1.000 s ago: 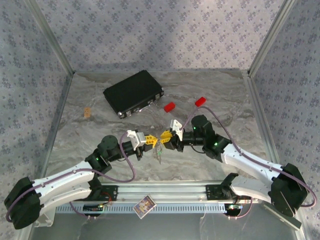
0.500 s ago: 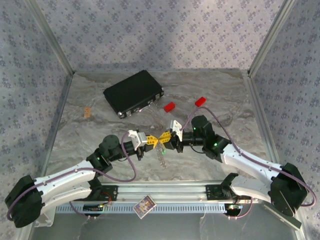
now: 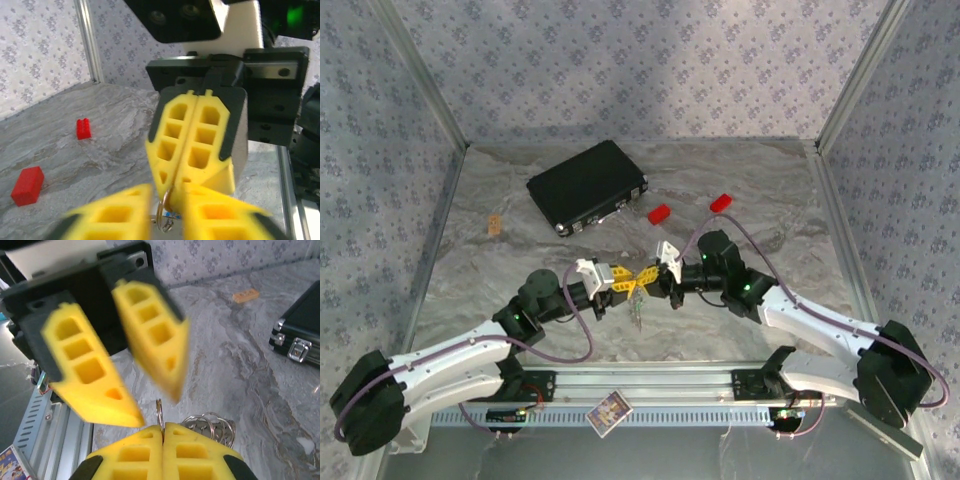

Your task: Put the keys on the keyring

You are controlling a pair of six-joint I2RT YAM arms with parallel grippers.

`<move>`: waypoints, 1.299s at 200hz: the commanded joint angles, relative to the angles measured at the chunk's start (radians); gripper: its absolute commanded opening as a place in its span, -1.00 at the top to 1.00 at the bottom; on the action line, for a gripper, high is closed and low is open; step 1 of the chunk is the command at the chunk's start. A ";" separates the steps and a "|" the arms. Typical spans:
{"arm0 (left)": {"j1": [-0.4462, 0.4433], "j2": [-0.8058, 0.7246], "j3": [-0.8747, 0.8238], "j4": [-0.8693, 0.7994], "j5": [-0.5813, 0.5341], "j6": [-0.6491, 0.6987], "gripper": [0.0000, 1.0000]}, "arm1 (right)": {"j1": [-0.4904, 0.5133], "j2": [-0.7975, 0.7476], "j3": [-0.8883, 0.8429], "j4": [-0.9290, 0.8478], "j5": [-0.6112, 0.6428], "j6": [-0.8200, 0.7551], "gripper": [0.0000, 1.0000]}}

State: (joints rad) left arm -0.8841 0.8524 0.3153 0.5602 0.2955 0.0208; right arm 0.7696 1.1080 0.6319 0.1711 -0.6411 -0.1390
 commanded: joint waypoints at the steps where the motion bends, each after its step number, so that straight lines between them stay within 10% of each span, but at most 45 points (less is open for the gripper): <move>1: -0.004 -0.062 0.038 -0.108 -0.069 0.033 0.20 | 0.008 -0.015 0.091 -0.193 0.065 -0.084 1.00; 93: -0.006 -0.082 0.102 -0.345 0.017 0.130 0.28 | 0.142 0.082 0.382 -0.659 0.319 -0.349 1.00; 221: -0.005 -0.032 0.097 -0.274 0.078 0.117 1.00 | 0.163 0.108 0.431 -0.661 0.241 -0.374 1.00; 237: -0.005 -0.043 0.077 -0.239 0.075 0.106 1.00 | 0.094 0.059 0.362 -0.582 0.153 -0.307 0.57; 260: -0.005 -0.050 0.042 -0.161 0.044 0.062 1.00 | 0.054 -0.005 0.273 -0.508 0.145 -0.255 0.44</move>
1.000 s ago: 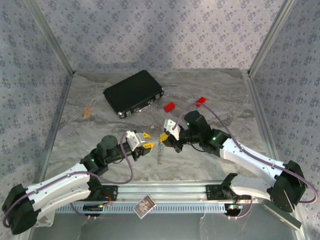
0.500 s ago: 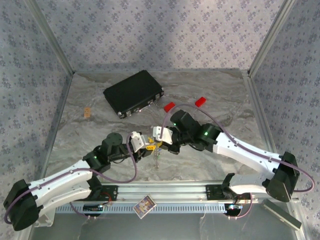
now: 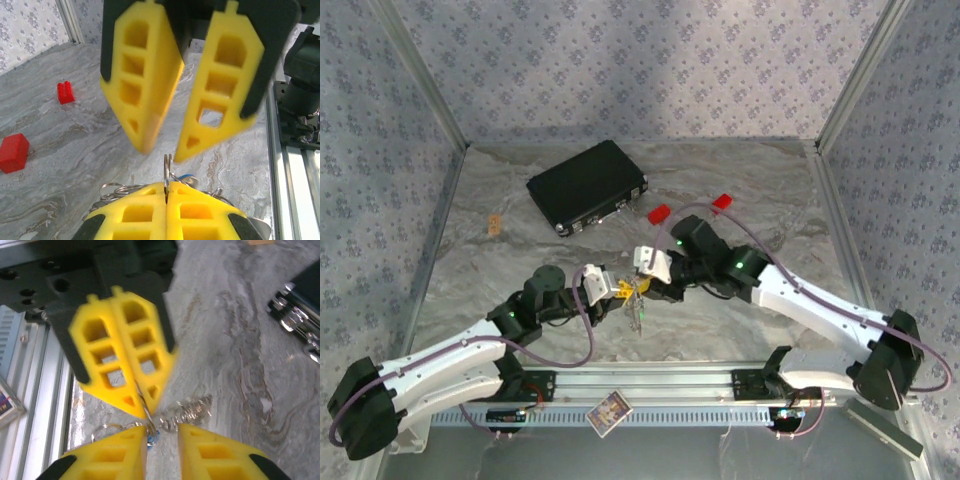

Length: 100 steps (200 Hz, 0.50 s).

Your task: Put the keys on the keyring

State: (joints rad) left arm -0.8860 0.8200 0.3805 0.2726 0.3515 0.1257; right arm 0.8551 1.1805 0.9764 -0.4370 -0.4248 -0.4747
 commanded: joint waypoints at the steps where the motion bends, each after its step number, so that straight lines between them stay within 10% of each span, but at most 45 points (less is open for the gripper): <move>1: -0.003 -0.017 -0.025 0.130 -0.013 -0.044 1.00 | -0.031 -0.081 -0.076 0.103 -0.069 0.082 0.44; 100: -0.004 0.014 -0.102 0.349 0.025 -0.134 1.00 | -0.032 -0.106 -0.242 0.396 -0.120 0.235 0.42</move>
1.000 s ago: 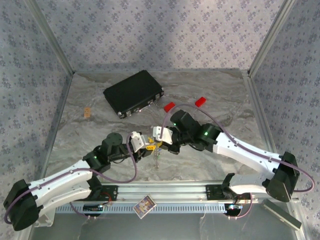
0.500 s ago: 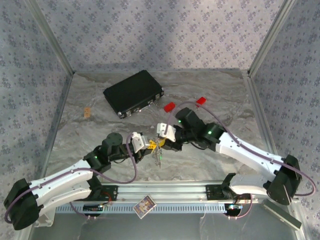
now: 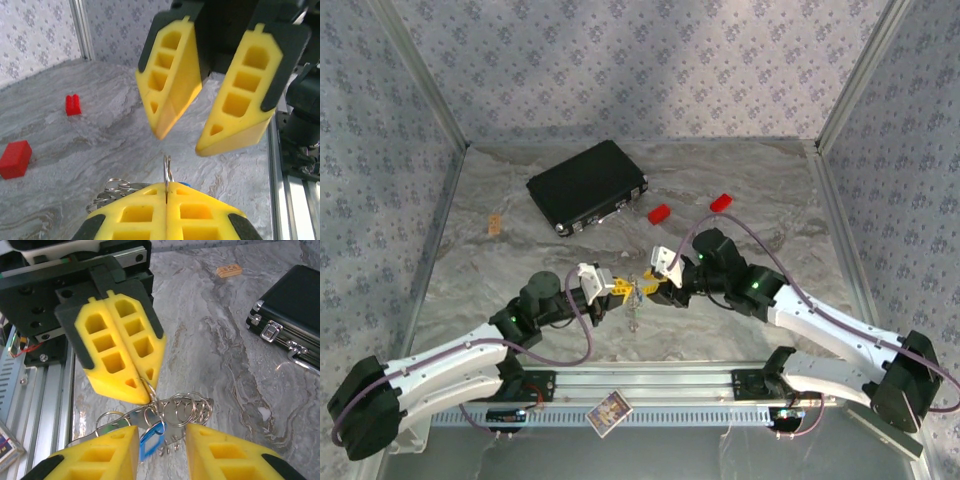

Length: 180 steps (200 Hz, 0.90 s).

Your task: Put the keys on the keyring

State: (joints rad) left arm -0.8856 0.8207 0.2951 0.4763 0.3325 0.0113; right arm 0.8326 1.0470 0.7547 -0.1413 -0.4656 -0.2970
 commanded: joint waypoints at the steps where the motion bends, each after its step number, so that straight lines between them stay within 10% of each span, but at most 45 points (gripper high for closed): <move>1: -0.004 0.015 -0.017 0.148 0.045 -0.021 1.00 | -0.009 0.029 -0.020 0.102 -0.081 0.057 0.42; 96: -0.003 0.047 -0.018 0.205 0.071 -0.017 1.00 | -0.035 0.067 -0.012 0.097 -0.196 0.033 1.00; 120: -0.003 0.027 0.031 0.030 0.004 0.010 0.38 | -0.030 0.063 0.069 -0.045 -0.162 -0.054 1.00; 180: -0.004 0.045 0.122 -0.169 0.030 0.099 0.62 | 0.042 0.141 0.277 -0.350 -0.027 -0.242 1.00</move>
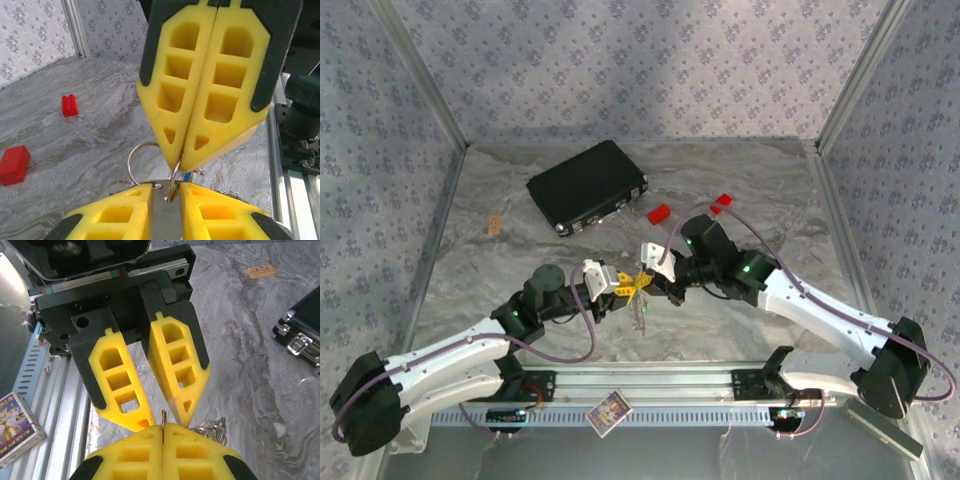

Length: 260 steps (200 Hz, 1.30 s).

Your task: Put the keys on the keyring

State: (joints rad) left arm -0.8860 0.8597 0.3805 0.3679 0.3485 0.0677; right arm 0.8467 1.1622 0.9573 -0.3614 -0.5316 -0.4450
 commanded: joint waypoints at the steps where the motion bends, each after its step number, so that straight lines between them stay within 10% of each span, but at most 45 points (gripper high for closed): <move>1: -0.003 0.007 0.037 -0.061 0.015 0.043 0.62 | 0.030 0.028 0.076 -0.133 0.039 -0.095 1.00; 65: -0.004 0.000 0.032 -0.031 0.062 0.040 1.00 | 0.053 0.069 0.132 -0.177 0.059 -0.094 1.00; 83: -0.002 -0.014 0.008 0.007 0.063 0.026 1.00 | -0.015 0.024 0.069 -0.086 -0.036 -0.016 0.49; 133: -0.003 -0.034 -0.036 0.085 0.054 -0.011 1.00 | -0.058 -0.049 -0.077 0.060 -0.073 0.113 0.26; 213: -0.002 -0.023 -0.044 0.116 0.055 -0.018 1.00 | -0.028 -0.049 -0.112 0.085 -0.004 0.106 0.51; 260: -0.003 -0.023 -0.045 0.127 0.057 -0.018 1.00 | -0.020 -0.040 -0.112 0.080 0.000 0.093 1.00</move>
State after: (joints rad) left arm -0.8856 0.8459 0.3294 0.4160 0.3904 0.0589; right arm 0.8192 1.1141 0.8474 -0.2821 -0.5430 -0.3439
